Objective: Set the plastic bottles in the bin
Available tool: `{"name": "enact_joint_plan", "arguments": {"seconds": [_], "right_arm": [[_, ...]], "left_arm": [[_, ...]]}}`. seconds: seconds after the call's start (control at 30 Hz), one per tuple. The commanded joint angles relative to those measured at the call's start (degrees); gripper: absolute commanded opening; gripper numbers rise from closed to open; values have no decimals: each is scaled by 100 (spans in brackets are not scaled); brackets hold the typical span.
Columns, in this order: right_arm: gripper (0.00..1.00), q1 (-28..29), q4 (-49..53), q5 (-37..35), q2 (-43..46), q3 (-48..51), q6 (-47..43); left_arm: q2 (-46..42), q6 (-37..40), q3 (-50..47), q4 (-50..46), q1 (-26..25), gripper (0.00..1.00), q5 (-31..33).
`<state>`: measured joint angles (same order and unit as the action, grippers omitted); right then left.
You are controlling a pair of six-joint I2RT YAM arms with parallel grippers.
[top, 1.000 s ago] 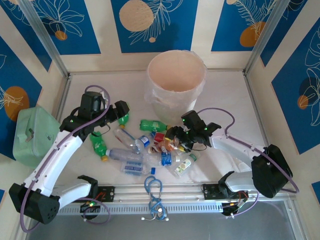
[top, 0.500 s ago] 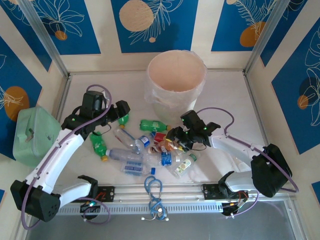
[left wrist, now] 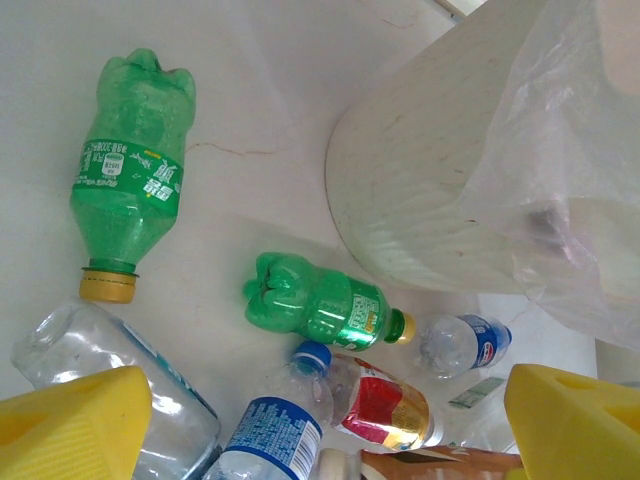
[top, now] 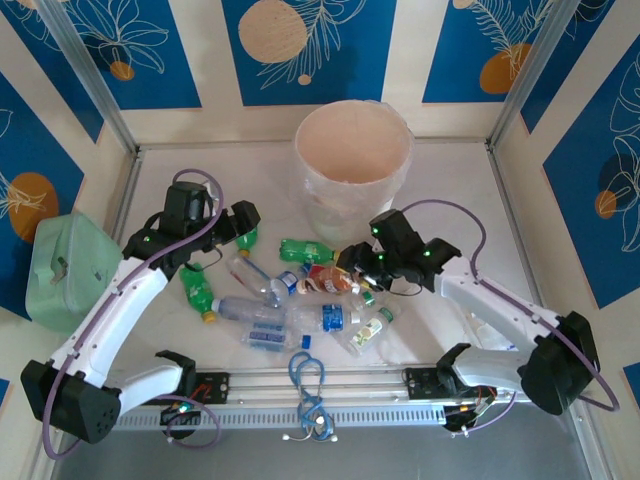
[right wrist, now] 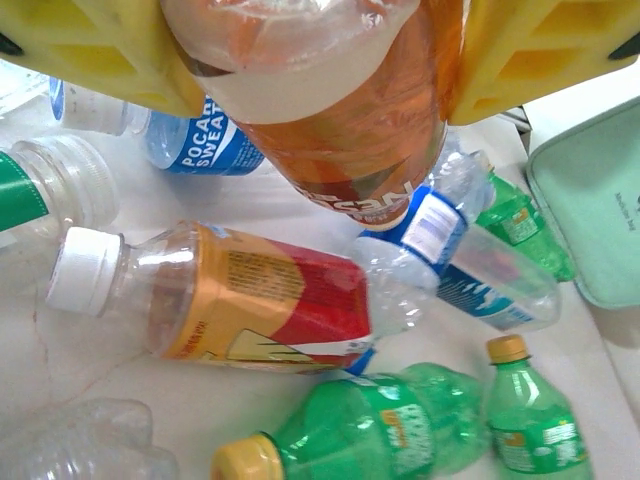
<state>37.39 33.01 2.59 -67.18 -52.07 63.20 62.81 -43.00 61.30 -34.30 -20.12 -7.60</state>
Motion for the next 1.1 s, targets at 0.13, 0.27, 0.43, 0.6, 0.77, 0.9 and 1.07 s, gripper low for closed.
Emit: {"name": "enact_joint_plan", "arguments": {"seconds": [0.13,0.27,0.43,0.6,0.77,0.9,1.07], "right_arm": [[54,171,1102,-78,484,-1182,-883],[54,148,1484,-157,462,-2022,-1156],[54,-171,1577,-30,183,-3176,-1366],[54,-810,1496,304,-328,-4268,-1489],[54,-1486,1443,419,-990,-5142,-1509],[54,-1915,1267,583,-1456,-5493,-1411],[54,-2382,1115,766,-2063,-5763,-1318]], "left_arm": [[29,243,420,110,31,92,133],[153,318,627,177,34,96,100],[336,273,822,117,25,100,74],[346,305,853,108,25,100,22],[321,321,841,55,25,99,52],[310,302,822,-14,22,97,118],[261,340,749,2,26,96,118]]}}
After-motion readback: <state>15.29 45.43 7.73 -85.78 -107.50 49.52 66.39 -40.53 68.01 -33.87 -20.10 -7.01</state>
